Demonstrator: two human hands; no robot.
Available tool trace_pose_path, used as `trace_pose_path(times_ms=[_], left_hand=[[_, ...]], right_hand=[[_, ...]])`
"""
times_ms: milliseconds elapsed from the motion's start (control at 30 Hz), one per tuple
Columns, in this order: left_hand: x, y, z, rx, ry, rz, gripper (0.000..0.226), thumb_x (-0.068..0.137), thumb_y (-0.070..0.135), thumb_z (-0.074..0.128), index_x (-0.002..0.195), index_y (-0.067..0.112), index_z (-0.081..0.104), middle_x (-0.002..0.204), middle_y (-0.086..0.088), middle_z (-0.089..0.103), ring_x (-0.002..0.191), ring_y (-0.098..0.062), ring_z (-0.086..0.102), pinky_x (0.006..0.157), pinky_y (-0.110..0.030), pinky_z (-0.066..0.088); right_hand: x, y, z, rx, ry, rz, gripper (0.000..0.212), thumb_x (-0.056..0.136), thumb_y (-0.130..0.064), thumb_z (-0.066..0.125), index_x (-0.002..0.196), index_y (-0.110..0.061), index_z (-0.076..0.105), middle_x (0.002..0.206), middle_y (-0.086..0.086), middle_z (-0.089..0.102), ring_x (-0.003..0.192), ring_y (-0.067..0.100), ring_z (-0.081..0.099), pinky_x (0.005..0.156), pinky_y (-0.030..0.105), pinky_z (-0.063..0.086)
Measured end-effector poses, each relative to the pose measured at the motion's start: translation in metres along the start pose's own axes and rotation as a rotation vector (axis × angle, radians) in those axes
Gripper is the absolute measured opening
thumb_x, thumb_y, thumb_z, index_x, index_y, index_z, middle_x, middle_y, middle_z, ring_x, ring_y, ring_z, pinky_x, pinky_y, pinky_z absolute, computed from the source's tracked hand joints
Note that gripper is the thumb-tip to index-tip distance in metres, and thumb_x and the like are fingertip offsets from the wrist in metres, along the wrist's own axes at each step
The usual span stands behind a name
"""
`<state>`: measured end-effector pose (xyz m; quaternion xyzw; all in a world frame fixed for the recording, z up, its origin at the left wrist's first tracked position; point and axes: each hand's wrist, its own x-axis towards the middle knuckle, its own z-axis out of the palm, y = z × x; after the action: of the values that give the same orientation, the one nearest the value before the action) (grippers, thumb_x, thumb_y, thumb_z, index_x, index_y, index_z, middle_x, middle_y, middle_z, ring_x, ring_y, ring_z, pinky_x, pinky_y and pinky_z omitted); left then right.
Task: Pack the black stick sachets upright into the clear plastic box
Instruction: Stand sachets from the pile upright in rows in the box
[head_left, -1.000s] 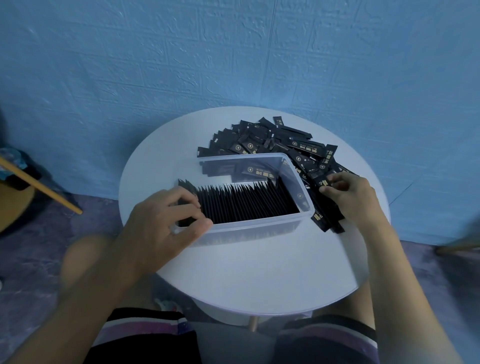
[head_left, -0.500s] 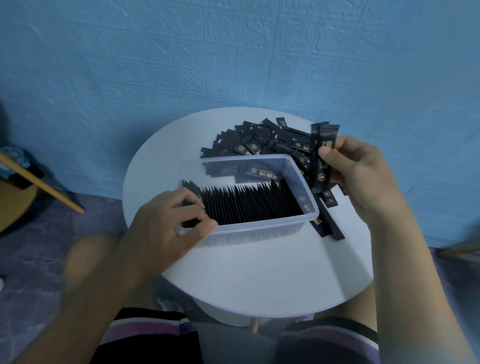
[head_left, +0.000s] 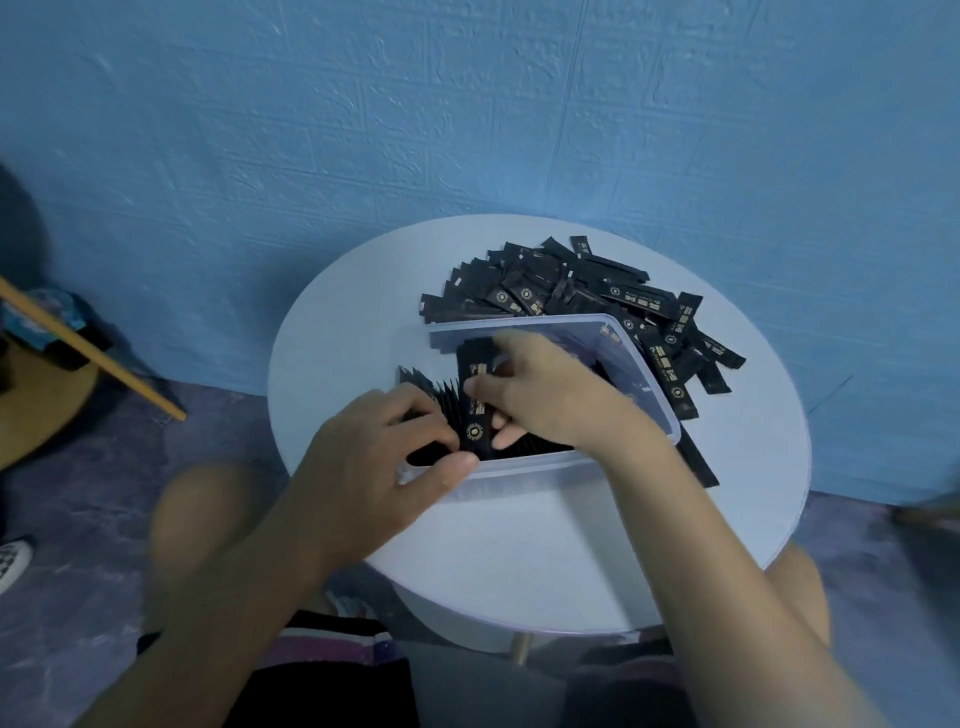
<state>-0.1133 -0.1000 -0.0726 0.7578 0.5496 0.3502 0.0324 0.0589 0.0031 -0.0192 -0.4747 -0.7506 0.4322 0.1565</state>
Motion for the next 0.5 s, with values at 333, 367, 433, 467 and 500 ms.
trace_pose_path(times_ms=[333, 367, 433, 467, 500], left_hand=[[-0.0045, -0.0005, 0.0005, -0.005, 0.002, -0.025, 0.034, 0.092, 0.052, 0.051, 0.1, 0.023, 0.067, 0.113, 0.012, 0.055, 0.09, -0.004, 0.054, 0.074, -0.014, 0.041], [-0.0052, -0.0008, 0.0005, -0.009, -0.002, -0.03, 0.035, 0.092, 0.052, 0.051, 0.104, 0.023, 0.067, 0.114, 0.012, 0.055, 0.091, -0.004, 0.055, 0.074, -0.015, 0.042], [-0.0056, -0.0003, 0.0003, -0.011, -0.009, -0.024, 0.038, 0.094, 0.052, 0.049, 0.111, 0.023, 0.067, 0.114, 0.011, 0.057, 0.093, -0.006, 0.057, 0.075, -0.016, 0.044], [-0.0053, 0.0001, -0.0003, -0.013, -0.012, -0.02, 0.04, 0.094, 0.052, 0.049, 0.115, 0.024, 0.067, 0.114, 0.01, 0.057, 0.093, -0.007, 0.057, 0.075, -0.016, 0.044], [-0.0049, 0.0004, -0.001, -0.018, -0.016, -0.016, 0.041, 0.095, 0.053, 0.048, 0.118, 0.025, 0.068, 0.113, 0.01, 0.057, 0.092, -0.008, 0.058, 0.075, -0.017, 0.046]], right_hand=[[0.0052, -0.0094, 0.0107, 0.119, -0.115, 0.088, 0.027, 0.101, -0.024, 0.058, 0.121, -0.009, 0.05, 0.068, 0.011, 0.065, 0.054, 0.021, 0.069, 0.061, 0.035, 0.063], [0.0041, -0.0095, 0.0092, 0.145, -0.137, 0.097, 0.028, 0.102, -0.021, 0.057, 0.125, -0.008, 0.049, 0.071, 0.013, 0.065, 0.054, 0.02, 0.068, 0.059, 0.032, 0.062], [0.0022, -0.0082, 0.0064, 0.168, -0.171, 0.106, 0.033, 0.102, -0.016, 0.056, 0.133, -0.007, 0.046, 0.076, 0.016, 0.066, 0.056, 0.019, 0.068, 0.057, 0.028, 0.061], [0.0019, -0.0071, 0.0055, 0.17, -0.178, 0.103, 0.036, 0.102, -0.014, 0.057, 0.135, -0.007, 0.045, 0.077, 0.016, 0.066, 0.056, 0.018, 0.068, 0.057, 0.027, 0.06], [0.0027, -0.0065, 0.0048, 0.169, -0.181, 0.096, 0.039, 0.102, -0.014, 0.058, 0.137, -0.007, 0.045, 0.076, 0.016, 0.066, 0.055, 0.017, 0.068, 0.057, 0.026, 0.06]])
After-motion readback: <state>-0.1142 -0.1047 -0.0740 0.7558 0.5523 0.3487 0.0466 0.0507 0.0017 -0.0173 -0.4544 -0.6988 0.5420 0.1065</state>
